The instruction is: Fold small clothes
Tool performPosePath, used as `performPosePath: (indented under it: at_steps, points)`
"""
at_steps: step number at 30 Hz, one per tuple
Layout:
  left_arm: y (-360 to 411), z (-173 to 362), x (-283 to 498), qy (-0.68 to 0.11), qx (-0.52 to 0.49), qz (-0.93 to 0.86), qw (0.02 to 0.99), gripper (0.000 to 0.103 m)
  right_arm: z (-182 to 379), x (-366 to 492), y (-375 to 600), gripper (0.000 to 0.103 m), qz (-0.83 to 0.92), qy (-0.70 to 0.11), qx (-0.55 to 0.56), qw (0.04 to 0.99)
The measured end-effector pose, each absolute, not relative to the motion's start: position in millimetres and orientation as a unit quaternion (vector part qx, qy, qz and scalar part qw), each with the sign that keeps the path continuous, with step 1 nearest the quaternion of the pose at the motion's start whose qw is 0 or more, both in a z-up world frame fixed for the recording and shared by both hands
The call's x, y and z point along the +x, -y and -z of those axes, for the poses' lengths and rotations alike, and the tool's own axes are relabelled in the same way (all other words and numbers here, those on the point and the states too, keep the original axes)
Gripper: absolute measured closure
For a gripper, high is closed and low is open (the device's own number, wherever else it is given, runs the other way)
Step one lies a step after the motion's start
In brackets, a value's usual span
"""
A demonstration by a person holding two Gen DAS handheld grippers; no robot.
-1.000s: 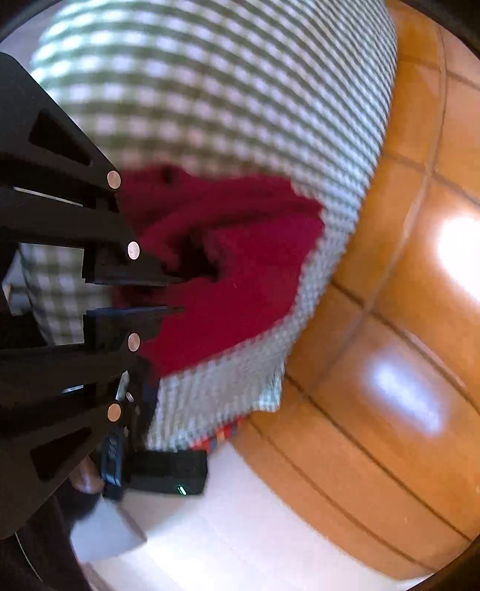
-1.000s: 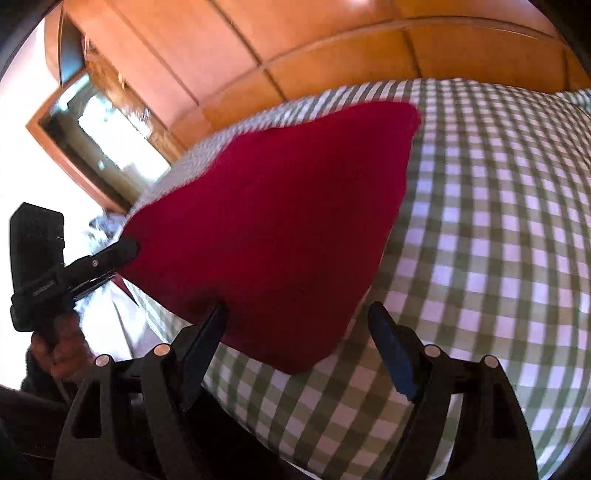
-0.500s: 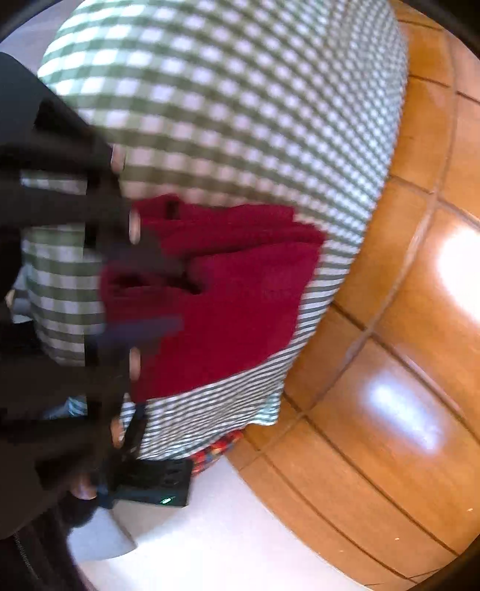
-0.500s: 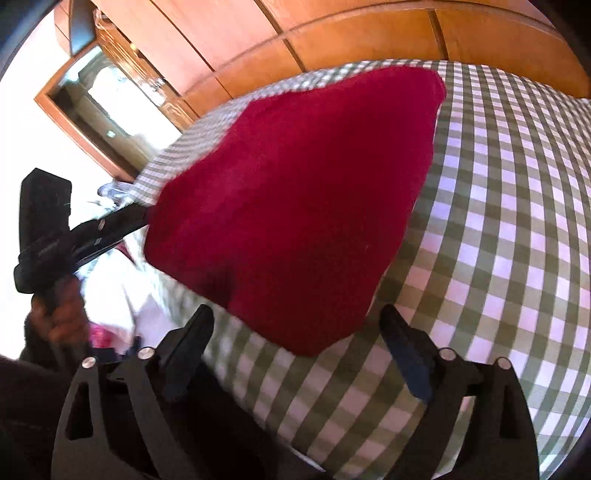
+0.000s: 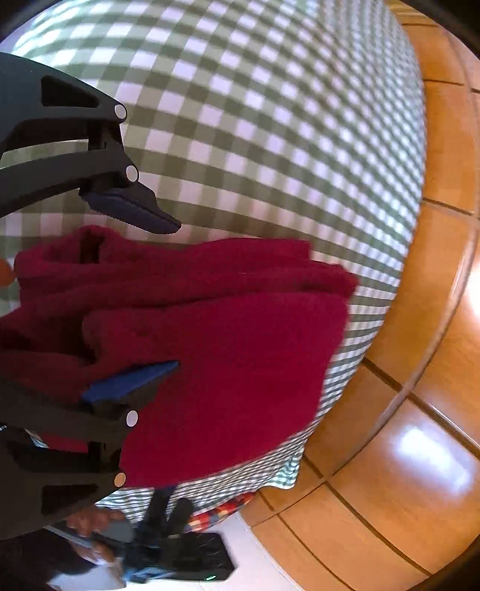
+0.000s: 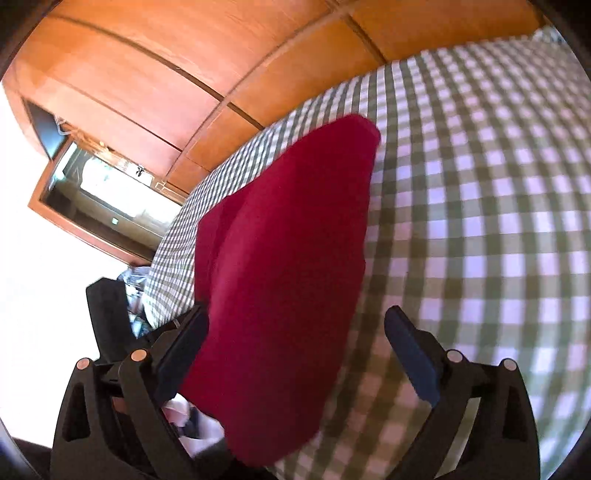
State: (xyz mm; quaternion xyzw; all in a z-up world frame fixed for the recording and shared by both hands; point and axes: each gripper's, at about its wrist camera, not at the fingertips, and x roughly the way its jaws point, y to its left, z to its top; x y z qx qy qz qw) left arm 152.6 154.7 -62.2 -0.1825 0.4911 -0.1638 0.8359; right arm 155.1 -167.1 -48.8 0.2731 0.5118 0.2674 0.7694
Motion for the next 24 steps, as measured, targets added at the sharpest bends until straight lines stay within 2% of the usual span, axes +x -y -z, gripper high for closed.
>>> performPosePath:
  at_steps: [3,6,8,9,10,14,24]
  points:
    - [-168,78,150,-0.483,-0.224,0.196,0.823,0.038,68,172,143,0.007,-0.281,-0.530,0.279,0.750]
    - [-171,85,152,-0.471,-0.237,0.221,0.820,0.046,83,181,126,0.009,-0.289,-0.537,0.281,0.741]
    - [-175,89,151,-0.463,-0.244,0.234,0.819,0.055,82,183,115,0.029,-0.296,-0.536,0.264,0.745]
    - [-174,86,150,-0.457,-0.240,0.238,0.823,0.059,82,184,112,0.030,-0.295,-0.537,0.258,0.747]
    - [-173,84,148,-0.451,-0.236,0.240,0.826,0.063,80,183,112,0.036,-0.299,-0.536,0.252,0.748]
    - [-161,70,139,-0.432,-0.205,0.234,0.847,0.068,75,177,110,0.051,-0.310,-0.528,0.245,0.751]
    - [-111,29,109,-0.391,-0.101,0.253,0.879,0.070,61,132,156,0.054,-0.302,-0.498,0.250,0.774]
